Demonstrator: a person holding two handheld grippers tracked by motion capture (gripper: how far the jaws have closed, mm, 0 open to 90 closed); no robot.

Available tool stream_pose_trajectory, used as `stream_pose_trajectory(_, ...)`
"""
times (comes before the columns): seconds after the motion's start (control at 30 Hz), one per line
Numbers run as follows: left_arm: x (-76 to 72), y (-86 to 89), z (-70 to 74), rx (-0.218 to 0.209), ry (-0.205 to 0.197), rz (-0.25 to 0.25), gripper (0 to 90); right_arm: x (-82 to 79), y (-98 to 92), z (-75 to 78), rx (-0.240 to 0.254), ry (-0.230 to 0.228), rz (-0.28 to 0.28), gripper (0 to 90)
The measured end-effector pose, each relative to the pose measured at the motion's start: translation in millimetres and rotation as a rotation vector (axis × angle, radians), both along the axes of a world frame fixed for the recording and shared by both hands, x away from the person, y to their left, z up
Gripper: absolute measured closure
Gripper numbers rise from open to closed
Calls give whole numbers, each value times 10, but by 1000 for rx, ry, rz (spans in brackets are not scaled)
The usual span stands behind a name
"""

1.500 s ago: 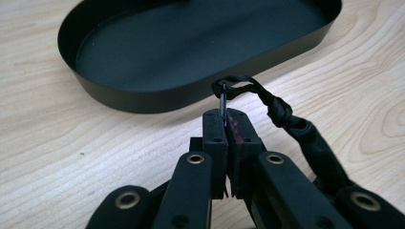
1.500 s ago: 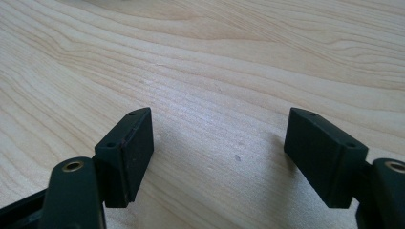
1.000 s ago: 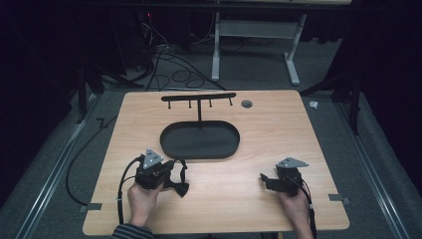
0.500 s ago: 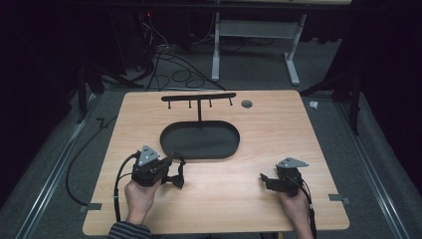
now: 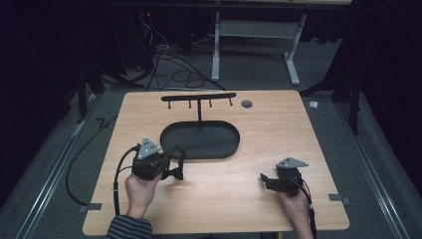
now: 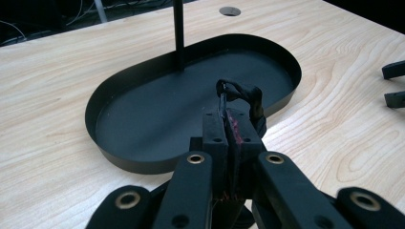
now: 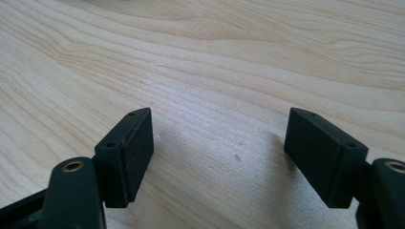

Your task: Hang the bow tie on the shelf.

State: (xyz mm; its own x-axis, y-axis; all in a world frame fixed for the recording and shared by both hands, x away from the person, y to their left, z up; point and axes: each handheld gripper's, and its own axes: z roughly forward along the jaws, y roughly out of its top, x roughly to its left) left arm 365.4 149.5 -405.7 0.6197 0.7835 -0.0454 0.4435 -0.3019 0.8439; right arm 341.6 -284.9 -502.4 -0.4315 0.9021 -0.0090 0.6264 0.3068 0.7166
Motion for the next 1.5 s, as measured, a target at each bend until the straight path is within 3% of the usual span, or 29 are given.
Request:
stream_pose_trajectory(0.6,153,-52,251,8,-42,-9,874,0,0,-1,0,-2,0,266)
stream_pose_trajectory(1.0,287,-9,336,-14,-44,6,874,0,0,0,-1,0,0,266)
stream_pose_trajectory(1.5,401,6,413,-12,-43,18,874,0,0,0,0,0,0,266)
